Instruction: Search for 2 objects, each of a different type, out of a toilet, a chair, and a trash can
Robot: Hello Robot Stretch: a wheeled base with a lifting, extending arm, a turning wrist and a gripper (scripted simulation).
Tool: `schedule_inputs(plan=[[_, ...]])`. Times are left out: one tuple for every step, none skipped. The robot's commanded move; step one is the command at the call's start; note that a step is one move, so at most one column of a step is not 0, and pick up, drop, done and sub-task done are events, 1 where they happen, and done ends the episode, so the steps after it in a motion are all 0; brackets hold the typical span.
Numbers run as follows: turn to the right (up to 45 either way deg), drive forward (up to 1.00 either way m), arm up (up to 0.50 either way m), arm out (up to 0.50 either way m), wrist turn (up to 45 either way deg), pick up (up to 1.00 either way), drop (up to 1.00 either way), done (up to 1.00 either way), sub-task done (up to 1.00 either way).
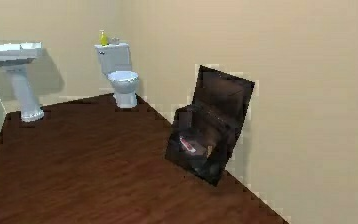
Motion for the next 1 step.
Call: schedule_inputs(plan=[[0.0, 0.50, 0.00, 0.00, 0.0, 0.00, 0.00, 0.00, 0.00]])
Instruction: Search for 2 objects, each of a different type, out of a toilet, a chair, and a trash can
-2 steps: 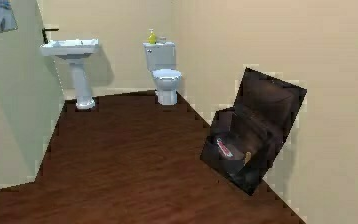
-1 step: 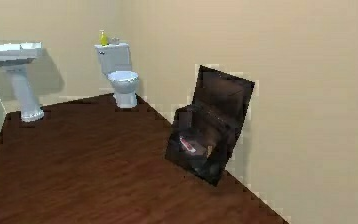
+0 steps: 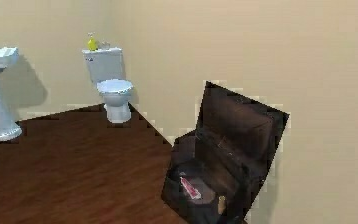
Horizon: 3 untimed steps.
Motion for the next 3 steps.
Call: schedule_inputs(plan=[[45.0, 0.00, 0.00, 0.00, 0.0, 0.00, 0.00, 0.00, 0.00], [45.0, 0.00, 0.00, 0.00, 0.0, 0.00, 0.00, 0.00, 0.00], [0.0, 0.20, 0.00, 0.00, 0.0, 0.00, 0.00, 0.00, 0.00]])
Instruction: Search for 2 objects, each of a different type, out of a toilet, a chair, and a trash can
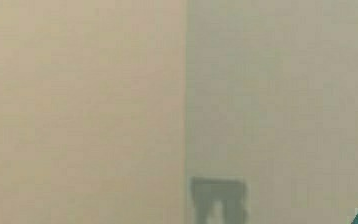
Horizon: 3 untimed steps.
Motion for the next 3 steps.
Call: schedule_inputs(plan=[[-45.0, 0.00, 0.00, 0.00, 0.0, 0.00, 0.00, 0.00, 0.00], [-45.0, 0.00, 0.00, 0.00, 0.0, 0.00, 0.00, 0.00, 0.00], [0.0, 0.00, 0.00, 0.00, 0.0, 0.00, 0.00, 1.00, 0.00]])
